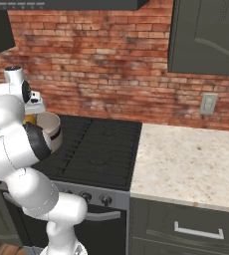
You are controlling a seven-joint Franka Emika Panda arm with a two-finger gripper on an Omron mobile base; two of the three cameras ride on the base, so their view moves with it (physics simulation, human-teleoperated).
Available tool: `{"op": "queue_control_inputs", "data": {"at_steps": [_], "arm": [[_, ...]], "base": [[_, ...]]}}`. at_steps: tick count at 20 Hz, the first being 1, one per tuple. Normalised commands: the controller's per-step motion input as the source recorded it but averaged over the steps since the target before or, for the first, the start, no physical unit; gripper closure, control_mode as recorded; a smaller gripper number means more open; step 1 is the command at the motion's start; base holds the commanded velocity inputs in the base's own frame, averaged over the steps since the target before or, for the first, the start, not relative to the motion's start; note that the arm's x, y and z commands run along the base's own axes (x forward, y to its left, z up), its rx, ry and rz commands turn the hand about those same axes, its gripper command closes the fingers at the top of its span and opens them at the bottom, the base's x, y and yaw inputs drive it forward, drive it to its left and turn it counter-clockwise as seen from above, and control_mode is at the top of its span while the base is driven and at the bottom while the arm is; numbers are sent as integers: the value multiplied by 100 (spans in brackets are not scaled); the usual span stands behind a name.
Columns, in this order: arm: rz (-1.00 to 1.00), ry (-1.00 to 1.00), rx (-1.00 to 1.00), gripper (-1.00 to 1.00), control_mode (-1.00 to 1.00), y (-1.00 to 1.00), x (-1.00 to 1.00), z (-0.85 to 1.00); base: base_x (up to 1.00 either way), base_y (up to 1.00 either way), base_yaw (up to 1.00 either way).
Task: Turn on the burner for the pot on the stove. Wait thirty seconds for the pot to heat up. Then add the potato to the pot.
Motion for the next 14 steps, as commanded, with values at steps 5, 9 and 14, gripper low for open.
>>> {"op": "queue_control_inputs", "data": {"at_steps": [5, 9, 14], "arm": [[0, 5, 0, 100, -100, 2, 4, -21], [0, 0, 0, 100, -100, 0, 0, -15], [0, 0, -2, 100, -100, 0, 0, -11]], "base": [[0, 0, 0], [0, 0, 0], [0, 0, 0]]}}
